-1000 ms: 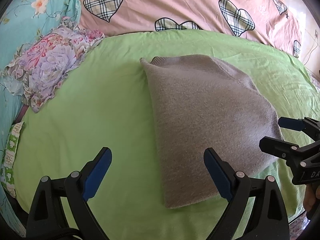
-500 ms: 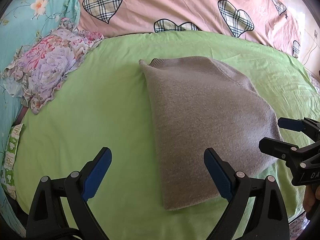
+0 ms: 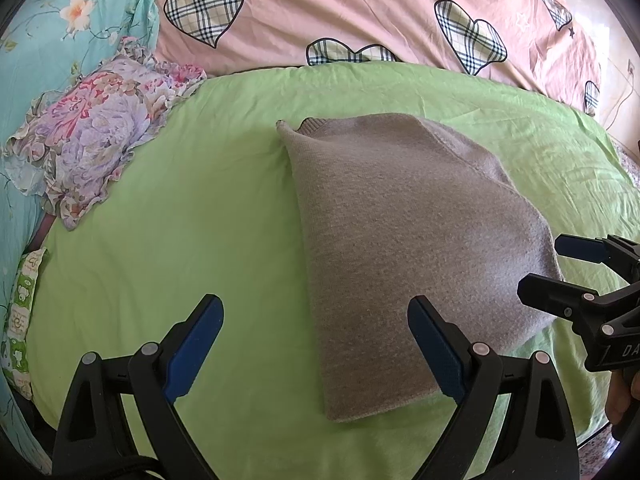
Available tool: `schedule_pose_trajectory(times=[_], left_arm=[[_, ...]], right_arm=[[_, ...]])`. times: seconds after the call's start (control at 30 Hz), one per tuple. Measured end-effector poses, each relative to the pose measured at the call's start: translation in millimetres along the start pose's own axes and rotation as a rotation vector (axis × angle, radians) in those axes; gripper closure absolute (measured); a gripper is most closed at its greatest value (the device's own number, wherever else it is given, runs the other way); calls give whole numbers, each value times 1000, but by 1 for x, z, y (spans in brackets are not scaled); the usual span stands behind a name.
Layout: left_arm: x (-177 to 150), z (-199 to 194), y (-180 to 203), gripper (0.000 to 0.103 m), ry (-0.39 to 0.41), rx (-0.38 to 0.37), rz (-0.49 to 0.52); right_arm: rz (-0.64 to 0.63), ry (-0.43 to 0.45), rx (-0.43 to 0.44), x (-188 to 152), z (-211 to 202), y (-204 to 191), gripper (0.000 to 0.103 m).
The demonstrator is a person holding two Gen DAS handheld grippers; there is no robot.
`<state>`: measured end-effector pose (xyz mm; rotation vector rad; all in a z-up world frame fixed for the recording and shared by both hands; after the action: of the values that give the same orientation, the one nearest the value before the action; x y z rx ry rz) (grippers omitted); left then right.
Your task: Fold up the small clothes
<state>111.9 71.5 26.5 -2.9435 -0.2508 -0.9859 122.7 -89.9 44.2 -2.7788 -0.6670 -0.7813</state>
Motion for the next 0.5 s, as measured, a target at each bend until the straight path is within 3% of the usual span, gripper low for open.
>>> schedule_pose_trajectory(times=[0.5], left_arm=[[1, 0, 0, 9, -1, -3, 0]], right_arm=[[6, 7, 0, 2, -3, -1, 4]])
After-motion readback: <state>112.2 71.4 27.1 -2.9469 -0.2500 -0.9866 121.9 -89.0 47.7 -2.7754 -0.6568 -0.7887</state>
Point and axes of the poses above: each gripper's, at about its wrist camera, not at the fingertips, and z roughly the way its jaws point, y to its right, x to its top, the point moved 3 cm from there along z, roughly the way its jaws point, and after that the axes turned 8 degrees about -z, right-handed, at the moved point
